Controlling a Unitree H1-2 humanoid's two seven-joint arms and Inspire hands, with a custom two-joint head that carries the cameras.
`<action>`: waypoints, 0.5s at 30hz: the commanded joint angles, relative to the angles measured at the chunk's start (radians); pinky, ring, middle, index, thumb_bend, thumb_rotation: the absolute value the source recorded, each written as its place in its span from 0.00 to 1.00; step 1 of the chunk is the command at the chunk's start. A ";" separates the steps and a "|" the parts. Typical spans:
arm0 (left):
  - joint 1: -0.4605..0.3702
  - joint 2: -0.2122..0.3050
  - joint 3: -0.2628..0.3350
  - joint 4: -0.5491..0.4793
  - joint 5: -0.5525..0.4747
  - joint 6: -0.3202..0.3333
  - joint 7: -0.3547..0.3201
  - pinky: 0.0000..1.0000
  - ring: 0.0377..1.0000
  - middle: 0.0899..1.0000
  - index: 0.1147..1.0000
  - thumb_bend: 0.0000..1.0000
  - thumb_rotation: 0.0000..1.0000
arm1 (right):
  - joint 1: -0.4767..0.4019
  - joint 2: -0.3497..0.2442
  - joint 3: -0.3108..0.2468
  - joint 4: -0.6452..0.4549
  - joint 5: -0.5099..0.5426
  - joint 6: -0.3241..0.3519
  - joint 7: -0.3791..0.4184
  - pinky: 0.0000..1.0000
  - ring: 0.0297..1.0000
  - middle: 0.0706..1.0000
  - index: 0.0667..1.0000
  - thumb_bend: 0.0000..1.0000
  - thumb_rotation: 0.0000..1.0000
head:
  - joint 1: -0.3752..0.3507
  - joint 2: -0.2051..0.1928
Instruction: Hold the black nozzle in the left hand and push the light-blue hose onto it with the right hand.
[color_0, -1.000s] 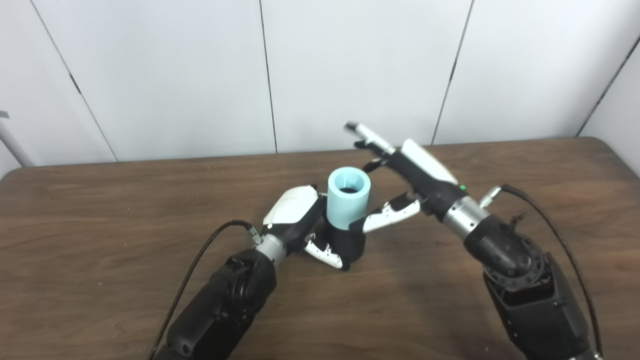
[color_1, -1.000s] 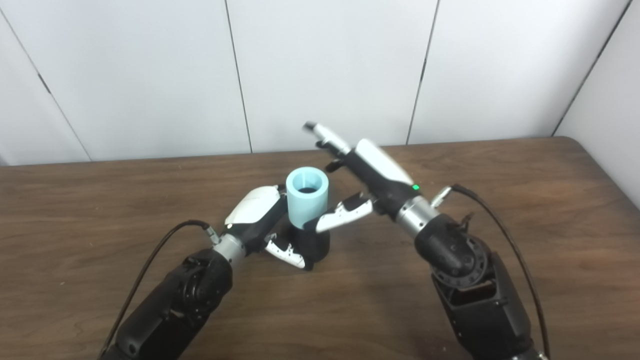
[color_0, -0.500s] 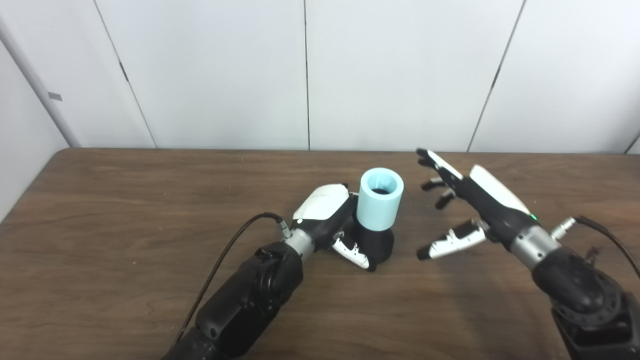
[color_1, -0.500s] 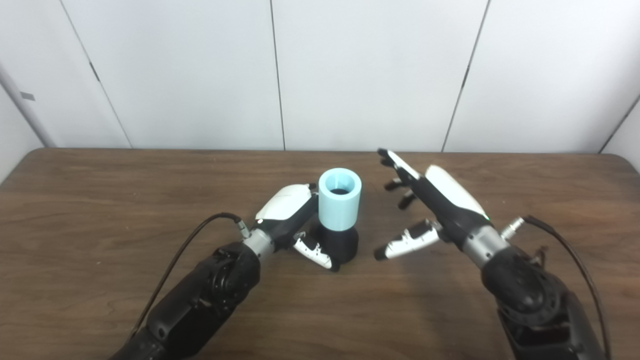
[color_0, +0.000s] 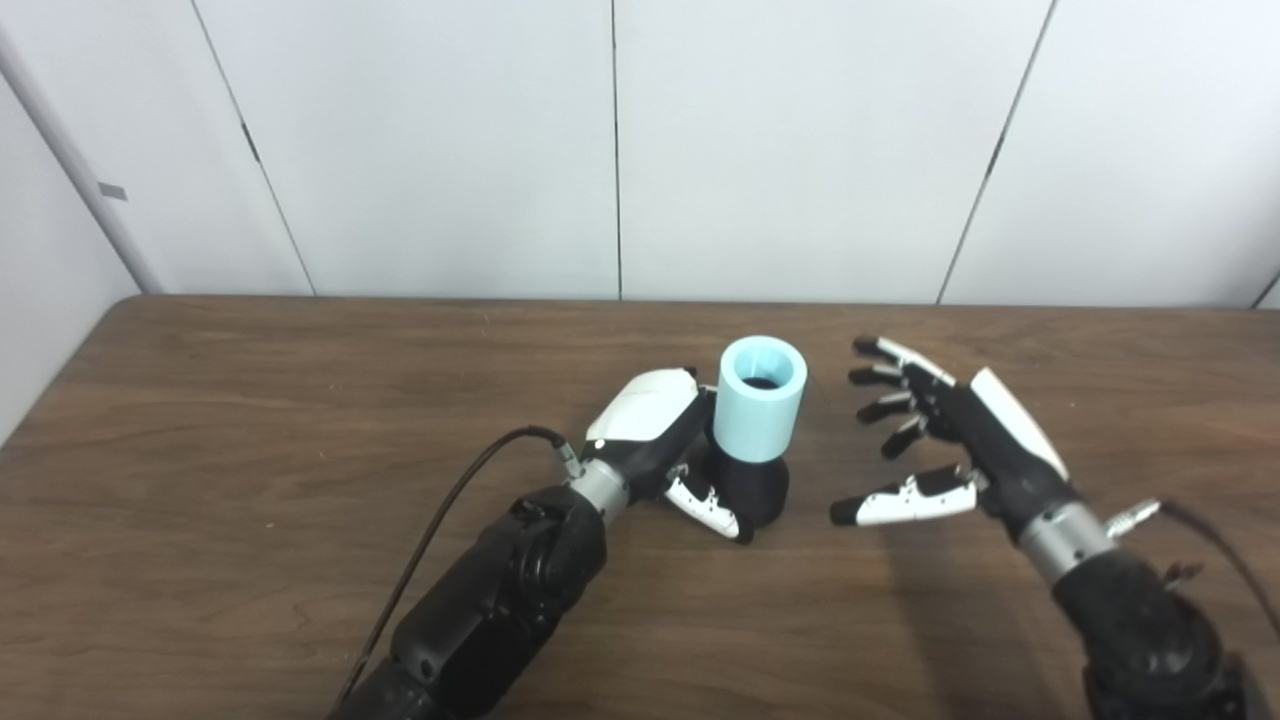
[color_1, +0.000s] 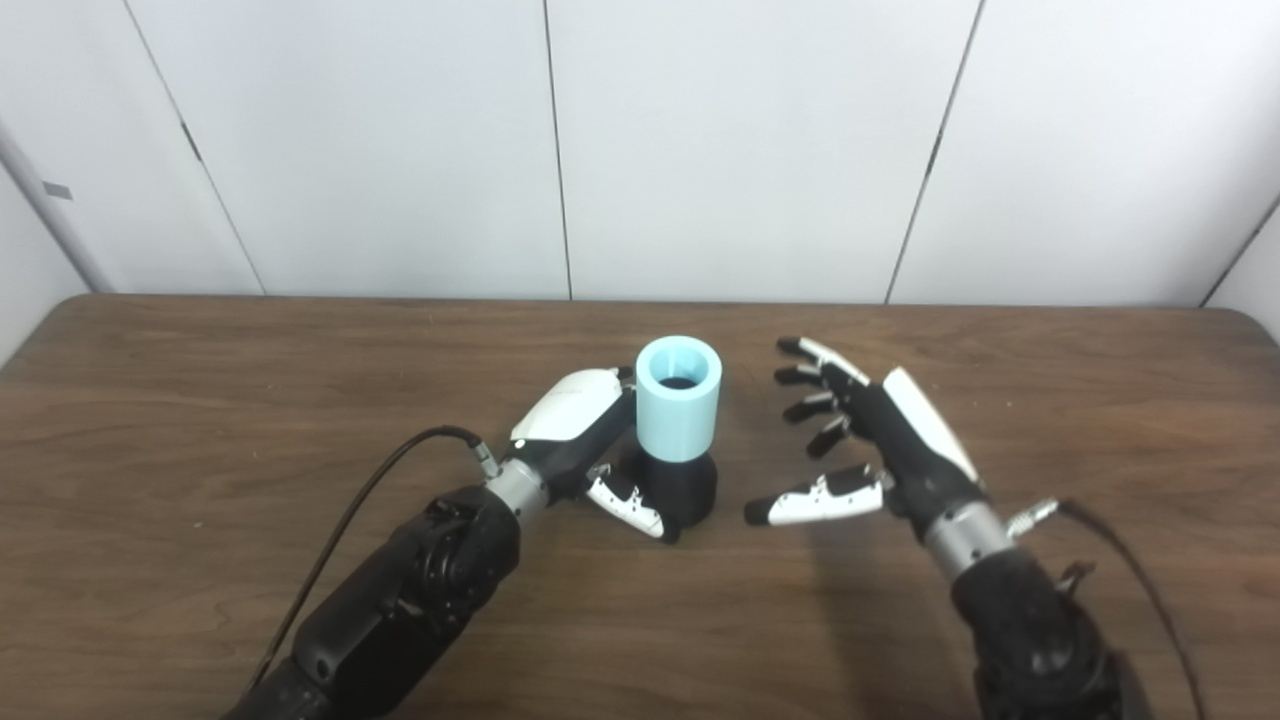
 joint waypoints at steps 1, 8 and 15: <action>0.058 0.020 -0.014 0.042 -0.006 0.045 -0.087 1.00 0.63 0.51 0.43 0.52 0.03 | -0.014 0.007 -0.024 -0.013 0.012 -0.061 -0.057 0.51 0.68 0.81 0.87 0.72 0.00 | -0.002 -0.001; 0.065 0.040 0.019 -0.007 0.001 0.067 -0.106 1.00 0.97 0.97 0.97 1.00 0.30 | 0.011 0.041 -0.031 0.001 0.037 -0.081 -0.109 0.49 0.67 0.80 0.87 0.72 0.00 | -0.005 -0.005; 0.098 0.076 0.053 -0.083 0.019 0.106 -0.123 1.00 1.00 0.99 1.00 1.00 0.27 | 0.029 0.050 -0.029 0.005 0.049 -0.086 -0.135 0.47 0.67 0.81 0.87 0.72 0.00 | -0.007 -0.005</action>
